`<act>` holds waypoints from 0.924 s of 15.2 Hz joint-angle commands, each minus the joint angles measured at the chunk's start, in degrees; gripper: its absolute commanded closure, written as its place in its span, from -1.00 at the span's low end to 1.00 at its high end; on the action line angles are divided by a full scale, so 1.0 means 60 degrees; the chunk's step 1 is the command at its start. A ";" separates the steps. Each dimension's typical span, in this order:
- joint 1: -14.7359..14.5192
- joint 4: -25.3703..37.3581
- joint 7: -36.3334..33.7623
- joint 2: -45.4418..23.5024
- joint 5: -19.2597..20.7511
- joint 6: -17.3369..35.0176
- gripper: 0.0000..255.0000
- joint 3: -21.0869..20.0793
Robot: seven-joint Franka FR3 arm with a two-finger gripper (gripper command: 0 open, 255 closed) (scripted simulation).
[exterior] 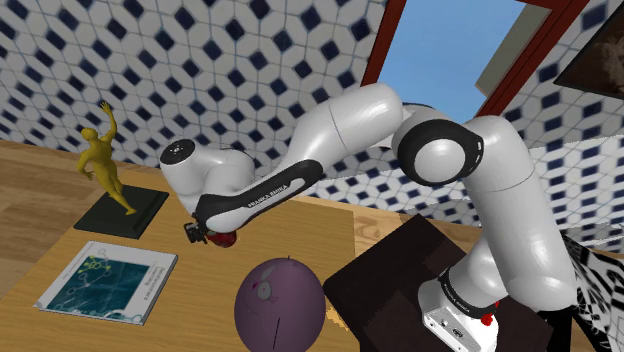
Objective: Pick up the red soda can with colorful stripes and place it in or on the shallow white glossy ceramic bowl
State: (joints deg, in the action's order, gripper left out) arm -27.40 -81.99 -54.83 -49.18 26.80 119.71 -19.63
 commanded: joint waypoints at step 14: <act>0.0027 -0.0129 -0.0038 -0.0146 0.0070 0.0245 1.00 0.0061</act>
State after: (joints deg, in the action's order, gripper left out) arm -27.23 -82.76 -55.06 -50.06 27.22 121.18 -19.27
